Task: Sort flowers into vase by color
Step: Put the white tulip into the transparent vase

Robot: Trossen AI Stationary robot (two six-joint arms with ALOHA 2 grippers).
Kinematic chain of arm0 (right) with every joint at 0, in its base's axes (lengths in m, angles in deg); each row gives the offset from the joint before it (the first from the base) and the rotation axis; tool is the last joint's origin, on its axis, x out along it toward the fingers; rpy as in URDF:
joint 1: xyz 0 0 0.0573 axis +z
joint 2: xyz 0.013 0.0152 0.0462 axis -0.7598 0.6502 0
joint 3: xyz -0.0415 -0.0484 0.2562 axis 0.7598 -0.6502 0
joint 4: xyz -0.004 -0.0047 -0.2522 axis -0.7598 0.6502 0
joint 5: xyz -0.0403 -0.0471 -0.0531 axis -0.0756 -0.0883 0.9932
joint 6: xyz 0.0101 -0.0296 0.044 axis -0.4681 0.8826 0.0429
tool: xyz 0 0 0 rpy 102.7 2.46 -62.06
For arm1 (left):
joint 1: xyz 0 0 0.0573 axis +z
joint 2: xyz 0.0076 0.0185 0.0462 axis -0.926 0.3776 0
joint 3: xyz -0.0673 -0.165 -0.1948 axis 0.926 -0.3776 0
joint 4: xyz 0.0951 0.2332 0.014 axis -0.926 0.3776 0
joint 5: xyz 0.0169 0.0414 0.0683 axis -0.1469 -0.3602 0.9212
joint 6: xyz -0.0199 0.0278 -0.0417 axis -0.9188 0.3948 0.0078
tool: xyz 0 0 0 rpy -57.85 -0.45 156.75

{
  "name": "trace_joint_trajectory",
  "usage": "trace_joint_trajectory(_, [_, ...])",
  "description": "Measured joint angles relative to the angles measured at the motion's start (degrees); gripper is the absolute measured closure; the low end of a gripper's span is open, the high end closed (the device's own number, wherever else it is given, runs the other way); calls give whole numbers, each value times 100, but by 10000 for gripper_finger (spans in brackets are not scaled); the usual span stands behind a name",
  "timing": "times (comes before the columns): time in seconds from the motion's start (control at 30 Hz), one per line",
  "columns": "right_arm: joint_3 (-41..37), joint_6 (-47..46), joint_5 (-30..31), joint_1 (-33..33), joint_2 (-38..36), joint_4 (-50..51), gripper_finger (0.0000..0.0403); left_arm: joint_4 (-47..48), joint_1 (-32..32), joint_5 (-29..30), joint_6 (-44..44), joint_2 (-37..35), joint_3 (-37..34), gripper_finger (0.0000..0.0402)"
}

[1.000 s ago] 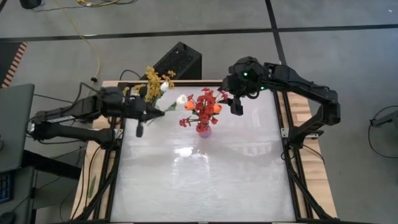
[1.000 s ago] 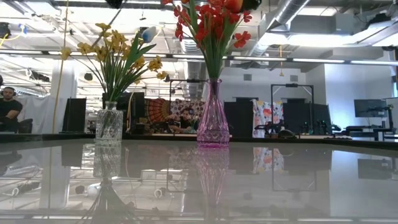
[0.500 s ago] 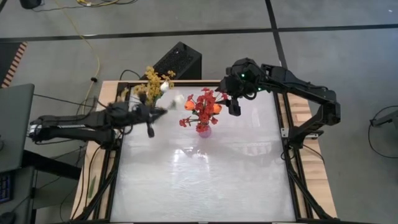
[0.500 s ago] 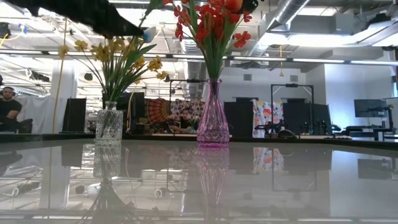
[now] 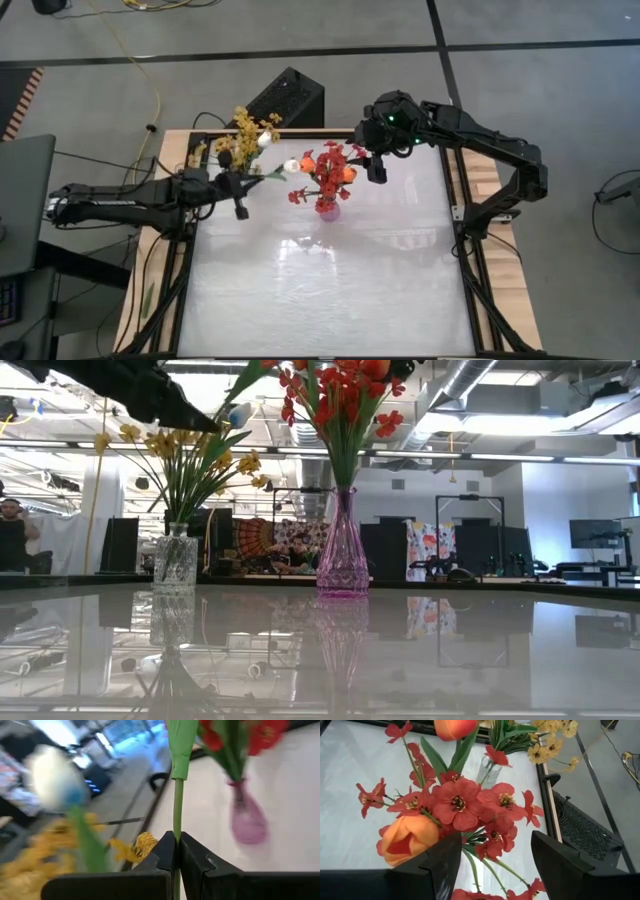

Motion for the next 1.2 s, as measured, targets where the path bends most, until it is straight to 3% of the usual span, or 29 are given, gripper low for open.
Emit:
trace_joint_trajectory(0.17, [0, 6, -2, 29, 0, -5, 138, -712, 246, 387, 105, -297, -563, 401])
trace_joint_trajectory(0.3, [0, 4, -5, 28, 0, 0, 138, -2493, 352, 3, -268, -659, -1297, 401])
trace_joint_trajectory(0.4, [0, 4, -18, 24, 0, -23, 138, -3294, 352, 40, -228, -841, -1651, 401])
trace_joint_trajectory(0.63, [0, 3, -175, 31, 0, -84, 138, -3497, 354, 928, 239, -1095, -1950, 401])
trace_joint_trajectory(0.87, [0, 2, -181, 30, 0, -110, 138, -3654, 472, 1318, 620, -1095, -1950, 401])
trace_joint_trajectory(1.2, [0, -2, -293, 31, 0, -178, 138, -4550, 728, 1109, 634, -1091, -1950, 401])
